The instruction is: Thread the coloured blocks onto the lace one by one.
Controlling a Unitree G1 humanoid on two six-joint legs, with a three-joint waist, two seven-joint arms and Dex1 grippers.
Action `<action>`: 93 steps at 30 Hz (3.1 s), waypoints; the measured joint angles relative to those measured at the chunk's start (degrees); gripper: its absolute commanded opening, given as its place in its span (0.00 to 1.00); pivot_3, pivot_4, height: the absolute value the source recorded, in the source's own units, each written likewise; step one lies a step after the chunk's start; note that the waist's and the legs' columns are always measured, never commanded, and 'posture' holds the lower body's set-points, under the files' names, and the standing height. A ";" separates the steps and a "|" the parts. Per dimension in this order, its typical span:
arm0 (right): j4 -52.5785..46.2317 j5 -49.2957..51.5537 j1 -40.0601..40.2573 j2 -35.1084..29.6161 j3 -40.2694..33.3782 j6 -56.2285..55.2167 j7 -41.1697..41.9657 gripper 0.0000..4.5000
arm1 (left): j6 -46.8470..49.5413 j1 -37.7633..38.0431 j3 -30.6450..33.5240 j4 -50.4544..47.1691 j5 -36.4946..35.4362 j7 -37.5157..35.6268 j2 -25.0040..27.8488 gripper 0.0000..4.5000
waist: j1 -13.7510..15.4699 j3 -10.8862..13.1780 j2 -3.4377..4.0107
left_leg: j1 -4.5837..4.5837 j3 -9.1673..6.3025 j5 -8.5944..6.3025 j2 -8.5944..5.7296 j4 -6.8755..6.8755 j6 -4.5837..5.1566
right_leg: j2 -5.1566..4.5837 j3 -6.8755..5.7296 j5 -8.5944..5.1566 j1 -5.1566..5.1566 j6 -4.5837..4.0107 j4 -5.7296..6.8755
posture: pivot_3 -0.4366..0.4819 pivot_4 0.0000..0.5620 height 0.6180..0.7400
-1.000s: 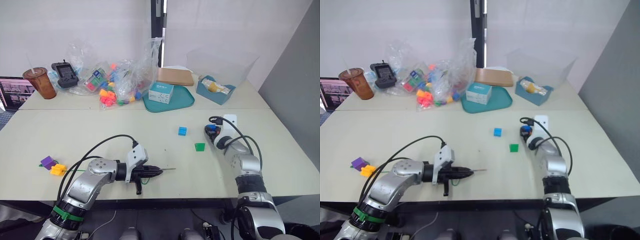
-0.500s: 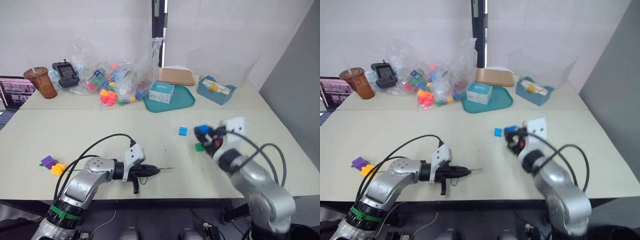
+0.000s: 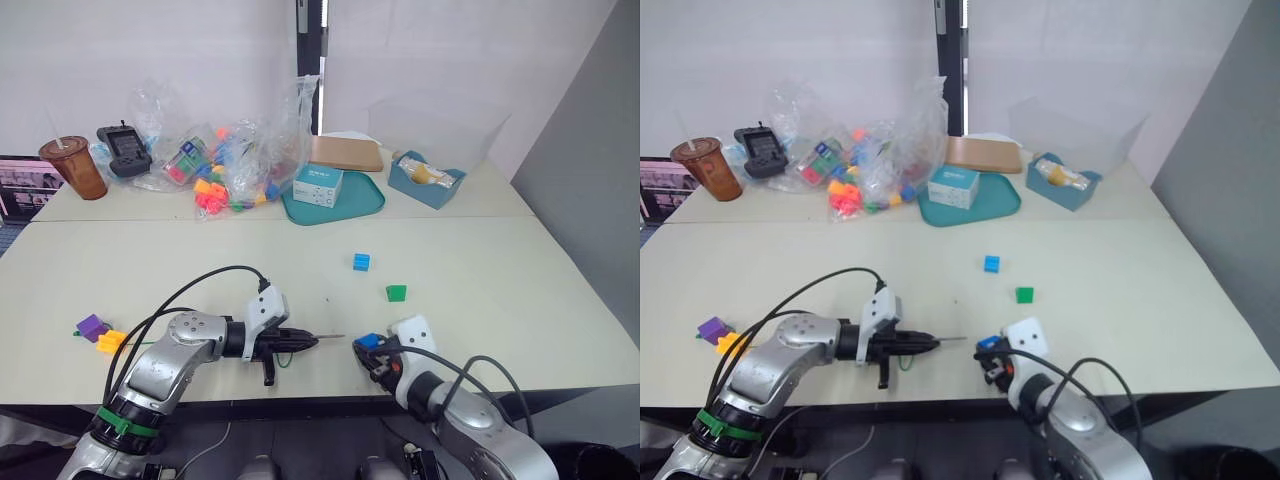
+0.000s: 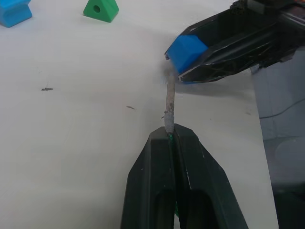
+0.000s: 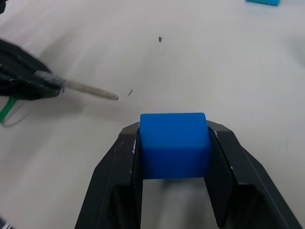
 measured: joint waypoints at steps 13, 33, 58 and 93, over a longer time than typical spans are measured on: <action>-5.43 8.62 -2.21 -7.10 -7.99 2.79 9.80 0.99 | 0.23 3.15 1.17 -2.76 -0.45 0.47 2.39 0.00 | 0.53 0.01 -0.02 | 0.01 0.01 0.00 -0.01 0.02 0.00 | -0.03 -0.02 0.00 0.03 0.00 0.00 | 0.48 0.27 1.00; 51.89 -7.33 -42.59 -24.41 11.75 -47.03 73.89 0.99 | 0.52 5.48 0.10 -5.43 -0.38 1.75 1.36 0.00 | 0.67 0.05 -0.02 | 0.00 0.06 0.00 0.00 0.08 0.01 | -0.06 -0.01 0.02 0.07 0.02 -0.14 | 0.48 0.27 1.00; 53.65 -11.33 -38.18 -20.24 9.10 -45.48 71.63 0.28 | 2.50 2.01 -2.59 -6.22 1.80 5.21 -0.10 0.00 | 0.36 0.05 -0.02 | 0.14 0.04 0.00 0.00 0.11 0.01 | -0.02 0.01 0.02 0.09 0.01 0.10 | 0.48 0.27 1.00; 46.13 -12.47 -34.35 -20.60 7.07 -37.97 68.78 0.28 | 4.94 1.06 -4.12 -6.51 2.16 7.47 -2.78 0.00 | 0.60 0.05 -0.02 | 0.16 0.04 0.00 -0.01 0.11 0.01 | -0.04 0.01 0.02 0.14 0.02 0.07 | 0.48 0.27 1.00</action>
